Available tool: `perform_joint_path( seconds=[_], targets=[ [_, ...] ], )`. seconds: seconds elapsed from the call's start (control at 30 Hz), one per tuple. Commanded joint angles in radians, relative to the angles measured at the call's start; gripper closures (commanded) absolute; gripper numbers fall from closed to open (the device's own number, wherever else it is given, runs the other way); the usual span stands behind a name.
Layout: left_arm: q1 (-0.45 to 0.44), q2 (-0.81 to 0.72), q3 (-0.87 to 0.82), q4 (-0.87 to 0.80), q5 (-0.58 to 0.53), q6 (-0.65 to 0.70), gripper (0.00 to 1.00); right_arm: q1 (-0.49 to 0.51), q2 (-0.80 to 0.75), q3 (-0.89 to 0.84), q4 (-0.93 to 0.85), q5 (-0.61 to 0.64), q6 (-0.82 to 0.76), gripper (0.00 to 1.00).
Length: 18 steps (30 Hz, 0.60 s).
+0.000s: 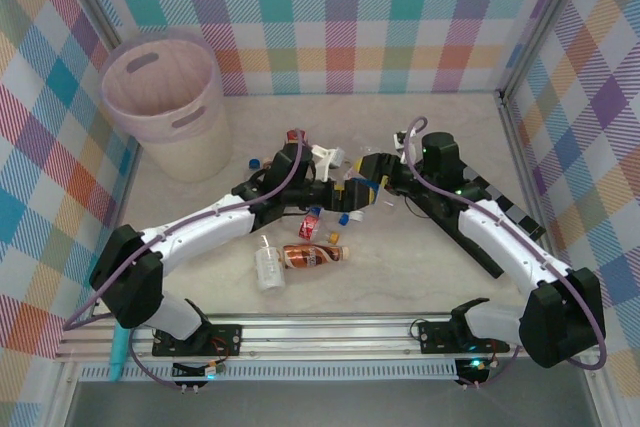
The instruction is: Put the plastic bottles in the bin
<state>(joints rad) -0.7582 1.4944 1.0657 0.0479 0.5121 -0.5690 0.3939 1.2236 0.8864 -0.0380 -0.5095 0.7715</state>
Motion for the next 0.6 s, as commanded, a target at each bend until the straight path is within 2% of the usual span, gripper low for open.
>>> perform_joint_path(
  seconds=[0.0,0.17,0.37,0.57],
  targets=[
    [-0.004,0.034,0.044,0.067,0.002,-0.027,0.0,0.013,0.01,0.036,0.084,-0.05,0.028,0.4],
    [-0.006,0.061,0.051,0.081,0.017,-0.047,0.08,0.017,0.032,0.04,0.109,-0.059,0.041,0.4],
    [-0.007,0.063,0.055,0.071,0.011,-0.046,0.27,0.018,0.049,0.043,0.108,-0.041,0.035,0.39],
    [-0.006,0.075,0.062,0.056,0.003,-0.042,0.41,0.017,0.05,0.056,0.059,-0.007,0.027,0.28]
  ],
)
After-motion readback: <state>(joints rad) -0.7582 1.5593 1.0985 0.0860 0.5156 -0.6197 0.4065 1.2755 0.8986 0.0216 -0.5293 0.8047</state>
